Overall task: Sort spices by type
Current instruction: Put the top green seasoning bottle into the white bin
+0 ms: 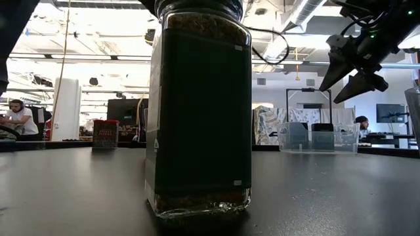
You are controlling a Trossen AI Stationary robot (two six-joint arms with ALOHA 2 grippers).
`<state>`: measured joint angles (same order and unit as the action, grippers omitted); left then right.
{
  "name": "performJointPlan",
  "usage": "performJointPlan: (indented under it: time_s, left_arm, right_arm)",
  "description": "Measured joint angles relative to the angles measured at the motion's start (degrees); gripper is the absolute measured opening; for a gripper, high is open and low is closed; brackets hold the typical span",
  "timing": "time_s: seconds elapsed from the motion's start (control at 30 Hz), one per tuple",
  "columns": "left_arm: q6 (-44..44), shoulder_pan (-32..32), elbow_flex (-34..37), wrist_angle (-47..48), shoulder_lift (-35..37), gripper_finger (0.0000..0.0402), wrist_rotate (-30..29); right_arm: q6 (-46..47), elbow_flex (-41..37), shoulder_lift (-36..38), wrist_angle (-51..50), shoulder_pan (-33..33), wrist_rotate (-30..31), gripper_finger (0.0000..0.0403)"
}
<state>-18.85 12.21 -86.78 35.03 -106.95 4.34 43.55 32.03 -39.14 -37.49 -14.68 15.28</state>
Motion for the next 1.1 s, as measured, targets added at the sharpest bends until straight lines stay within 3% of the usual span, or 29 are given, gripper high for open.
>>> performJointPlan:
  time_s: [1.1]
  left_arm:
    - [0.6,1.1,0.0,1.5,-2.8,0.0206,-1.6]
  right_arm:
    - [0.0,0.0,-1.8,-0.3,0.0,0.0,0.0306]
